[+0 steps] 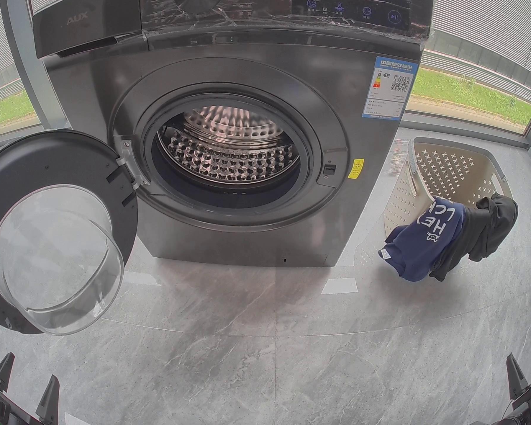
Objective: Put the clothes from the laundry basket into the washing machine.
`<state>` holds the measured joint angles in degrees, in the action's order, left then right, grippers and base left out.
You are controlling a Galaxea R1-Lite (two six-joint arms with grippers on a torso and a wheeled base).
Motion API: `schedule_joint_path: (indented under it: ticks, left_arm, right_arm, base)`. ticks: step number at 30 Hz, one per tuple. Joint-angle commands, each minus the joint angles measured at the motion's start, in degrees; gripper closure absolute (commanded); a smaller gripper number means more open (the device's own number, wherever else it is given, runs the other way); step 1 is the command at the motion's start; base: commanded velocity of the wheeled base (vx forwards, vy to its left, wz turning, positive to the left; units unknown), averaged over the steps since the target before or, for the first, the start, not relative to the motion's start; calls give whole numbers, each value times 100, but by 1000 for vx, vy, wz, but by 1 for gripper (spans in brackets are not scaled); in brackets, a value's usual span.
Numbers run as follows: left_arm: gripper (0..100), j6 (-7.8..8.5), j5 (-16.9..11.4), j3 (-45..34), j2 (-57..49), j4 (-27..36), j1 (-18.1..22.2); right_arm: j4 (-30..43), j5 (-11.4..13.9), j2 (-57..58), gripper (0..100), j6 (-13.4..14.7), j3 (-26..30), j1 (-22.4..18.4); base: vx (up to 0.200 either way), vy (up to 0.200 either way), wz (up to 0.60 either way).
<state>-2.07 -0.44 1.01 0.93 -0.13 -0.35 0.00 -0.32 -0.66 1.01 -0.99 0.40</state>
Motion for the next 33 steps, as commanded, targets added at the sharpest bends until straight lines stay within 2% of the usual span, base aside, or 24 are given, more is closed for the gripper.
schedule_joint_path:
  ticks: [1, 6, 12, 16, 33]
  left_arm:
    - [0, 5, 0, -101, -93, -4, 0]
    - [0, 5, 0, -92, -93, -4, 0]
    - [0, 5, 0, -92, -93, -4, 0]
    - [0, 5, 9, -101, -93, -4, 0]
    - [0, -4, 0, -101, -93, -4, 0]
  right_arm:
    - [0, 14, 57, 0, 4, 90, -14]
    - [0, 23, 66, 0, -5, 90, 4]
    - [-9, 23, 66, 0, -13, 90, 4]
    - [0, 23, 66, 0, -13, 90, 4]
    - [0, 23, 66, 0, -13, 90, 4]
  base:
    - [200, 0, 0]
    - [0, 0, 0]
    - [0, 0, -600]
    - [0, 0, 0]
    - [0, -200, 0]
